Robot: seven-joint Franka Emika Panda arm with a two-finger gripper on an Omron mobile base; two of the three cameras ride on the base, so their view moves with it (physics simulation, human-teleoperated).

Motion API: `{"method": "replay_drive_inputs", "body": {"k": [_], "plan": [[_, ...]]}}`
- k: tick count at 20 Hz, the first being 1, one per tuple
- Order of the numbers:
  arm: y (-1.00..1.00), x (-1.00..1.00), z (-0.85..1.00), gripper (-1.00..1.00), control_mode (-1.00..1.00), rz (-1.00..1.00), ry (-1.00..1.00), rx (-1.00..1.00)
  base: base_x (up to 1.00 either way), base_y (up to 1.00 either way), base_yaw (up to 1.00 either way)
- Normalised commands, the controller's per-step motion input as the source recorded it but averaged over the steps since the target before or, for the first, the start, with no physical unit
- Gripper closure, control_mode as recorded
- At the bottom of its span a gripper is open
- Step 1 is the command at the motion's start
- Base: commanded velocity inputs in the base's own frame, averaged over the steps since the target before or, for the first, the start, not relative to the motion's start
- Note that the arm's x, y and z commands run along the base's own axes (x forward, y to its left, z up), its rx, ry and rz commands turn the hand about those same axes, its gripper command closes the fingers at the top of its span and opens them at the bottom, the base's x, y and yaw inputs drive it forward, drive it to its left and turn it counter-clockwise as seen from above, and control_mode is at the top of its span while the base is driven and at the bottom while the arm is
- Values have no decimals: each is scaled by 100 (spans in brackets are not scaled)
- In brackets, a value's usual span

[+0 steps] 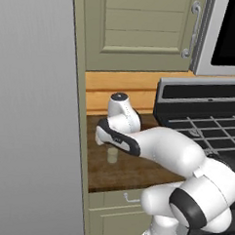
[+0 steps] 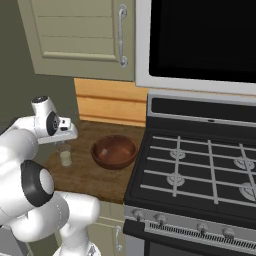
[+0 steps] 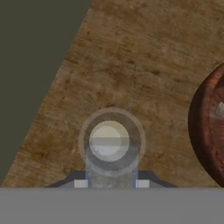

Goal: Grab a lemon wedge from the fridge and one ice cube from the ice bowl, and put them in the glass of lemonade.

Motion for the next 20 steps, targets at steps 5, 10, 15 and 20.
{"method": "replay_drive_inputs", "body": {"k": [5, 10, 15, 20], "plan": [[0, 0, -1, 100, -100, 0, 0, 1, 0, 0, 0], [0, 7, 0, 100, -100, 0, 0, 0, 0, 0, 0], [0, 31, -3, 100, -100, 0, 0, 0, 0, 0, 0], [0, 6, -18, 100, -100, 0, 0, 0, 0, 0, 0]]}}
